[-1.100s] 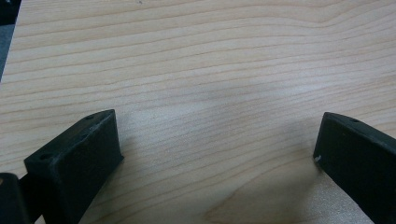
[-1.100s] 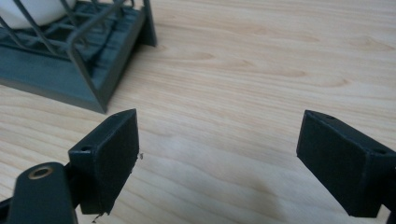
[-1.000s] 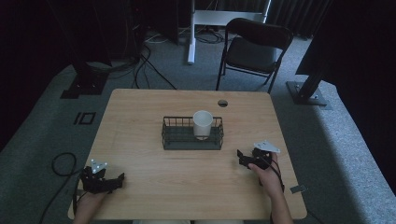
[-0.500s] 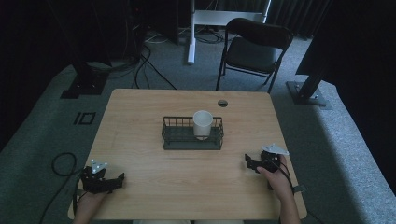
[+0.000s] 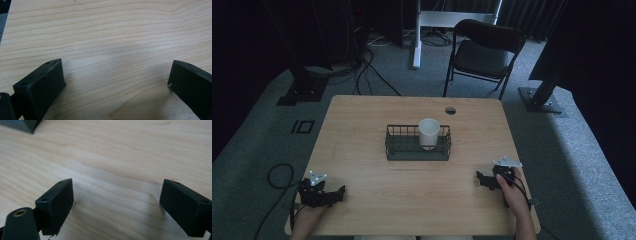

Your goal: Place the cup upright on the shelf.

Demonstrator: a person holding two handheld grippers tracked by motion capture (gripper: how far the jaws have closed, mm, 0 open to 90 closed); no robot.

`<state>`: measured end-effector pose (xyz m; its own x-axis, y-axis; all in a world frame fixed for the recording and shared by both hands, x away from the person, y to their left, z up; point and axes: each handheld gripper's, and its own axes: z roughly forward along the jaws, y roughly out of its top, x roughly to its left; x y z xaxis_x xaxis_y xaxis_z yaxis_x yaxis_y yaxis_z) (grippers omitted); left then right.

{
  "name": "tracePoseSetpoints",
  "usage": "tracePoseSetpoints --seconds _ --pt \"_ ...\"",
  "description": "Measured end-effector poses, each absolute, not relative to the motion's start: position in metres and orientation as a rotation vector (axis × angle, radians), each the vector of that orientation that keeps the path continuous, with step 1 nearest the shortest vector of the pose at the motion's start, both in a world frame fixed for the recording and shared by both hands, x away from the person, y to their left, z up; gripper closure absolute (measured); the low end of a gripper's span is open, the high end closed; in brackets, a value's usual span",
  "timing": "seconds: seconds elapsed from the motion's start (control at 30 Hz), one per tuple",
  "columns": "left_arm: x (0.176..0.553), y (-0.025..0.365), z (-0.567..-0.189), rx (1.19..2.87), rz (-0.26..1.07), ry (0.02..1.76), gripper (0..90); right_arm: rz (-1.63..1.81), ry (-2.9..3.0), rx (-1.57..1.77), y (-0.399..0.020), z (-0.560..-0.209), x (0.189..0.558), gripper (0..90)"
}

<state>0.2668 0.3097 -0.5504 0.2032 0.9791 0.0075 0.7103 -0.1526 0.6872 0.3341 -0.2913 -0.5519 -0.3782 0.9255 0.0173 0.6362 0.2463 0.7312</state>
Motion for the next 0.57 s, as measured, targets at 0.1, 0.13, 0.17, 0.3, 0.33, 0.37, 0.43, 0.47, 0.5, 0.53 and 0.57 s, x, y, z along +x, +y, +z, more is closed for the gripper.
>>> tracePoseSetpoints --seconds 0.1,0.13,0.17,0.3,0.33,0.37,0.43,0.47,0.5,0.53,0.57 --pt "0.2668 0.3096 -0.5504 1.930 0.632 1.566 0.8 0.920 2.126 1.404 -0.2909 -0.5522 0.3338 12.4" --pt "0.2668 0.3096 -0.5504 1.930 0.632 1.566 0.7 0.919 2.126 1.404 -0.2910 -0.5523 0.3339 12.3" --pt "0.2668 0.3097 -0.5504 1.930 0.632 1.566 0.8 0.918 2.126 1.404 -0.2910 -0.5523 0.3340 12.3" --pt "0.2668 0.3096 -0.5504 1.930 0.632 1.566 0.8 0.918 2.127 1.403 -0.2910 -0.5523 0.3341 12.2" --pt "0.2668 0.3096 -0.5504 1.930 0.632 1.566 0.8 0.918 2.127 1.403 -0.2910 -0.5523 0.3341 12.2" --pt "0.2668 0.3097 -0.5504 1.930 0.632 1.566 0.8 0.917 2.126 1.405 -0.2909 -0.5523 0.3341 12.2" --pt "0.2668 0.3096 -0.5504 1.930 0.631 1.566 0.8 0.917 2.126 1.405 -0.2909 -0.5524 0.3341 12.2" --pt "0.2668 0.3096 -0.5504 1.930 0.632 1.566 0.8 0.917 2.126 1.403 -0.2909 -0.5524 0.3341 12.1" --pt "0.2668 0.3096 -0.5504 1.930 0.632 1.566 0.8 0.917 2.126 1.404 -0.2909 -0.5524 0.3341 12.1" --pt "0.2668 0.3096 -0.5504 1.930 0.632 1.566 0.7 0.917 2.126 1.403 -0.2909 -0.5524 0.3341 12.1" --pt "0.2668 0.3096 -0.5504 1.930 0.632 1.566 0.8 0.917 2.126 1.403 -0.2909 -0.5524 0.3341 12.1"
